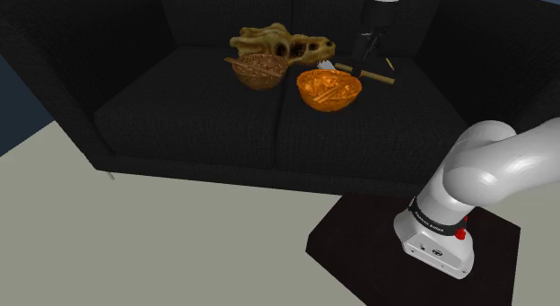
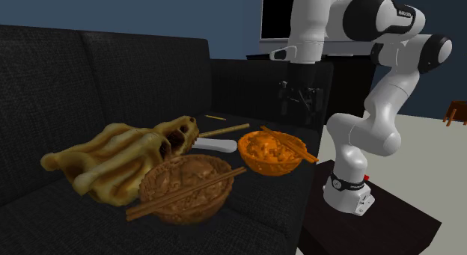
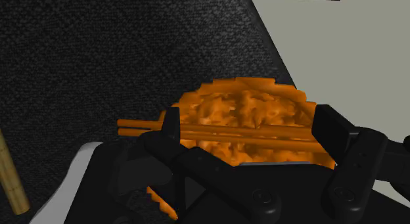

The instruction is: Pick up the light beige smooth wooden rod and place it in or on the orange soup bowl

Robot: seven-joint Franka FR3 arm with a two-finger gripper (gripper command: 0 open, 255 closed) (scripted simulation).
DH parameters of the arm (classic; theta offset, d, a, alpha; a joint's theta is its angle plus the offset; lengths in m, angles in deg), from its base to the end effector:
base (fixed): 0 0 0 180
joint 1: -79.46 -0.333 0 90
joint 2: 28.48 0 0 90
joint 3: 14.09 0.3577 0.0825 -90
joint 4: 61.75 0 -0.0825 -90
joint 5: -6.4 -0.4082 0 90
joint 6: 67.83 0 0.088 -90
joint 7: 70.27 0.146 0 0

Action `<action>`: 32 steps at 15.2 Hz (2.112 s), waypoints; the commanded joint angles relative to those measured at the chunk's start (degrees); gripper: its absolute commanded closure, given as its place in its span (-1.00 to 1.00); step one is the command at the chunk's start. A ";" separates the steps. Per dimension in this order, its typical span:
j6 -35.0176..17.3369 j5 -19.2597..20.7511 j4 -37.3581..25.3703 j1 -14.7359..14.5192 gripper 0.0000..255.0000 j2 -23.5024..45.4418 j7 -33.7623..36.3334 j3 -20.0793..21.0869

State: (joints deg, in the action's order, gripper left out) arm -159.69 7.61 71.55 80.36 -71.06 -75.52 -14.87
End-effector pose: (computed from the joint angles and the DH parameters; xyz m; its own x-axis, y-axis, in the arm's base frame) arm 0.3186 -0.0135 0.5853 0.9976 0.0663 0.0187 0.0661 -0.9977 0.0137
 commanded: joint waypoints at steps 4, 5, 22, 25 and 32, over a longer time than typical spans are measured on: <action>-3.64 2.49 1.11 1.29 -1.00 1.67 -3.26 -2.89; -4.88 3.28 1.35 1.71 -1.00 2.37 -4.32 -3.86; -25.85 9.29 -5.24 6.45 -1.00 23.18 -22.37 -20.57; -28.67 8.13 -8.14 6.72 -1.00 27.85 -25.76 -23.18; -34.15 7.46 -5.19 6.73 -1.00 30.47 -26.37 -24.06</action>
State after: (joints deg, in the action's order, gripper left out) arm -193.08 15.26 66.15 87.14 -41.14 -101.79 -38.82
